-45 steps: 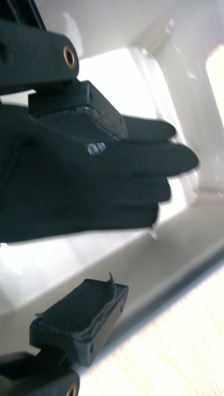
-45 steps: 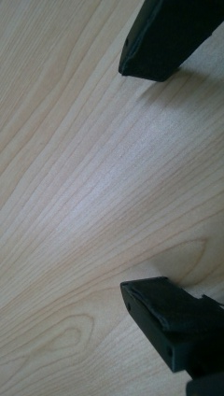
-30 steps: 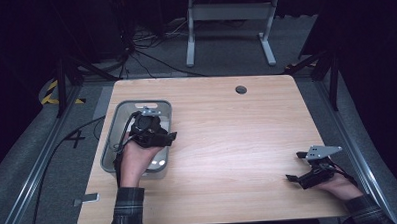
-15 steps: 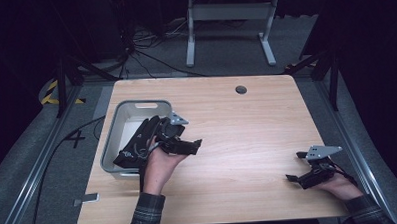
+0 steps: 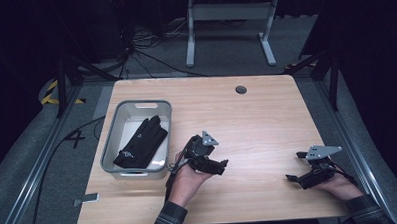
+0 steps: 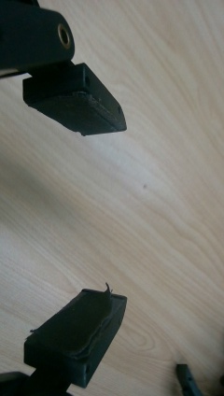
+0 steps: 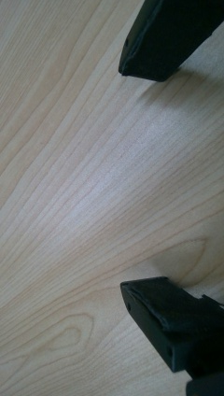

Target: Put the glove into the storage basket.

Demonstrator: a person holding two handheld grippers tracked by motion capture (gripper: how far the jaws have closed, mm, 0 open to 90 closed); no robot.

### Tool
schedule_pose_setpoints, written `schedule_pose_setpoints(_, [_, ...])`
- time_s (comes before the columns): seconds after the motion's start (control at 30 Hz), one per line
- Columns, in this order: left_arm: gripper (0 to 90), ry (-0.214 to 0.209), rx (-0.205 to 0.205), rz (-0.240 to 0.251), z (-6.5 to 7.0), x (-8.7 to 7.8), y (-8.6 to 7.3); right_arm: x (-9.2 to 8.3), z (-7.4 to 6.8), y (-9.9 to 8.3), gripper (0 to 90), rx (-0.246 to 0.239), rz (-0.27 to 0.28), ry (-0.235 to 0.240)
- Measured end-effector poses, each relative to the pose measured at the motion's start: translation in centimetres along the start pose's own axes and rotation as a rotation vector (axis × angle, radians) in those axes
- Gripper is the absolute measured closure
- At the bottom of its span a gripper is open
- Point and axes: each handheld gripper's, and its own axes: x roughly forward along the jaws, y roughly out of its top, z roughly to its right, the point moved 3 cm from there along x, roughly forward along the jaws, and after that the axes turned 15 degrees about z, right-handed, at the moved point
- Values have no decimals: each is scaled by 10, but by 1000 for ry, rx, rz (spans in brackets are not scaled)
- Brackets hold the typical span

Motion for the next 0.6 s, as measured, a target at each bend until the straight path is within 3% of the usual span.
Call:
schedule_pose_setpoints(0.27, [142, -32, 25, -51, 22, 23, -28, 0, 0, 0, 3, 0, 0, 0])
schedule_pose_setpoints(0.6, [110, -16, 79, -114, 29, 36, -44, 0, 0, 0, 3, 0, 0, 3])
